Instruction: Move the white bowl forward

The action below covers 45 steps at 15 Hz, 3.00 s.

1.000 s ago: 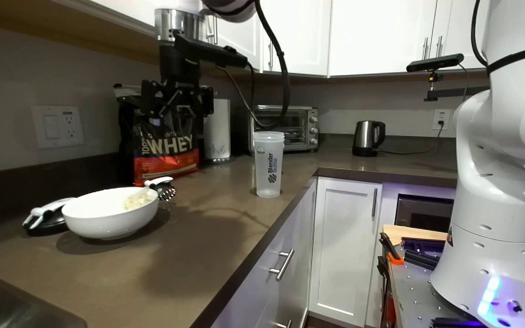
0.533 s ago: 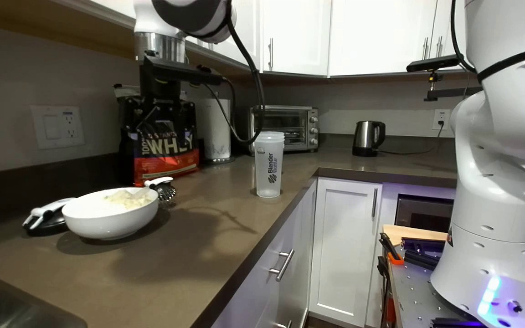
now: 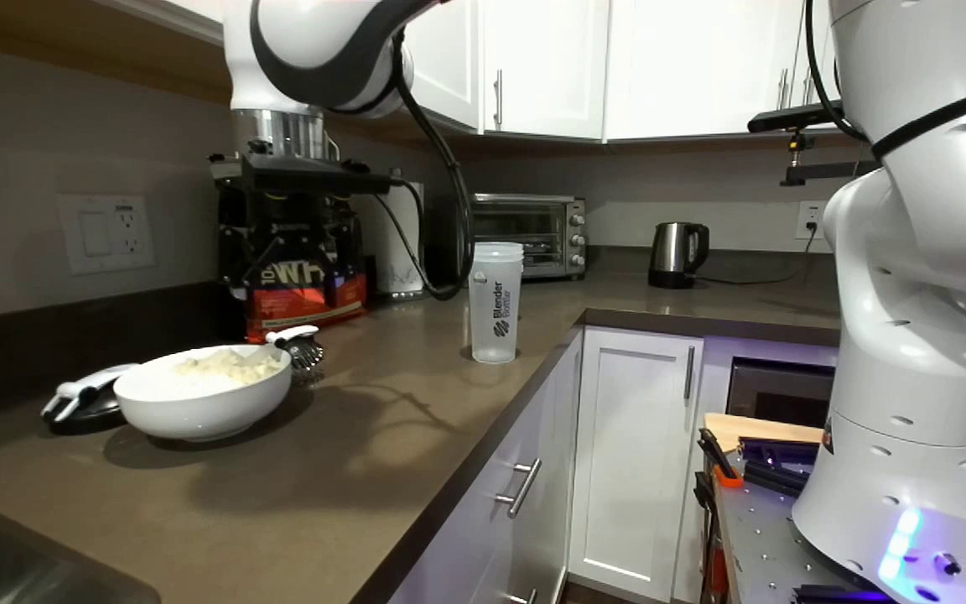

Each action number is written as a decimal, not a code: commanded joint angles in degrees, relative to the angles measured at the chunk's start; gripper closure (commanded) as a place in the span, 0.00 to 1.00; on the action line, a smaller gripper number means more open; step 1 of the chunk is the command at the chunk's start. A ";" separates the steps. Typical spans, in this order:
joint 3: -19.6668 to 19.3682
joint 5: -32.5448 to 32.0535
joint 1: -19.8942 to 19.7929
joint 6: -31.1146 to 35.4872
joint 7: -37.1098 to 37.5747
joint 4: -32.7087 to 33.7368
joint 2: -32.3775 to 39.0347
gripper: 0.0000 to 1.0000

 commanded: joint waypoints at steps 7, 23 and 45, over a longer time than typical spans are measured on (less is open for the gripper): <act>-2.72 -0.39 1.14 0.94 5.19 -1.50 1.14 0.00; -3.30 -0.91 1.91 0.81 7.58 -2.76 3.13 0.00; -3.60 -1.20 2.14 0.09 8.21 -7.99 -0.85 0.00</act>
